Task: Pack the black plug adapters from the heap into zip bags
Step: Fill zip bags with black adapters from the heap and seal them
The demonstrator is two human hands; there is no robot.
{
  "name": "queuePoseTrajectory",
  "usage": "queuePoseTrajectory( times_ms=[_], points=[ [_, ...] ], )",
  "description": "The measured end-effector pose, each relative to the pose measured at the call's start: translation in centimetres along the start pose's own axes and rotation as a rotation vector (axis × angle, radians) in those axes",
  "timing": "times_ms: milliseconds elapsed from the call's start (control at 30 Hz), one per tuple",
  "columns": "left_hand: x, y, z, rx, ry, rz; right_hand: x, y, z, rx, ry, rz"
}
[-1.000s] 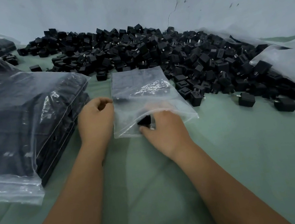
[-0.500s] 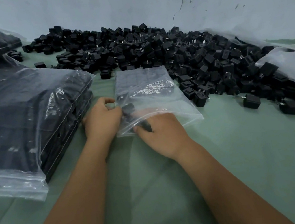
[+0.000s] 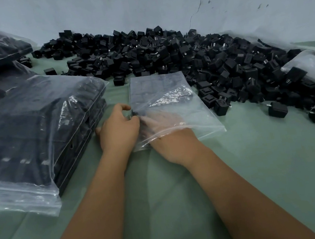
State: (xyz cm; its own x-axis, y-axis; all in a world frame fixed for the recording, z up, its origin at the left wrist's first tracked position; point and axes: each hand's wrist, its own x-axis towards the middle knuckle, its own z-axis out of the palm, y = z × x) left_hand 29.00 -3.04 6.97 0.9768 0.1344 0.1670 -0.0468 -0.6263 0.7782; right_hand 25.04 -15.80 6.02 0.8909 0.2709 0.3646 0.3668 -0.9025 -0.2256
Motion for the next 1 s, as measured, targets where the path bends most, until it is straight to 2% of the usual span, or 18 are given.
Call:
queuePoseTrajectory(
  times_ms=[133,200,267,367,433,467,533,633,700,767,833,900,1000],
  points=[
    [-0.1,-0.2,-0.1,-0.009,-0.007,0.011,-2.2,0.0,-1.1,-0.038,0.09,0.064],
    [-0.1,-0.3,-0.2,-0.009,-0.008,0.008,-3.0,0.0,-2.3,-0.021,0.299,-0.002],
    [-0.1,-0.4,-0.1,-0.011,0.0,0.001,-3.7,0.7,-3.2,-0.008,0.588,-0.021],
    [-0.2,-0.6,-0.2,-0.013,0.03,0.033,-4.1,2.5,-4.6,0.16,0.891,0.271],
    [-0.3,-0.6,-0.3,0.019,0.083,0.106,-4.2,4.6,-5.3,0.317,0.983,0.533],
    [-0.4,-0.4,-0.3,0.012,0.109,0.164,-4.3,5.8,-5.4,0.353,0.946,0.648],
    [-0.8,0.3,-0.2,-0.07,0.113,0.318,-4.8,7.9,-5.3,0.407,0.734,0.789],
    [-1.6,1.1,0.2,-0.166,-0.004,0.517,-4.8,8.4,-4.7,0.296,0.385,0.828],
    [-1.8,1.1,0.3,-0.129,-0.13,0.591,-4.6,8.3,-4.4,0.173,0.305,0.805],
    [-1.8,0.7,0.3,-0.032,-0.288,0.613,-4.6,8.1,-4.6,0.169,0.368,0.797],
    [-1.7,0.6,0.3,0.04,-0.405,0.592,-4.6,7.8,-4.8,0.186,0.522,0.761],
    [-1.5,0.3,0.3,0.056,-0.443,0.57,-4.5,6.8,-5.1,0.135,0.644,0.662],
    [-1.5,0.4,0.6,-0.045,-0.403,0.504,-3.7,4.2,-5.3,0.036,0.7,0.417]
  ],
)
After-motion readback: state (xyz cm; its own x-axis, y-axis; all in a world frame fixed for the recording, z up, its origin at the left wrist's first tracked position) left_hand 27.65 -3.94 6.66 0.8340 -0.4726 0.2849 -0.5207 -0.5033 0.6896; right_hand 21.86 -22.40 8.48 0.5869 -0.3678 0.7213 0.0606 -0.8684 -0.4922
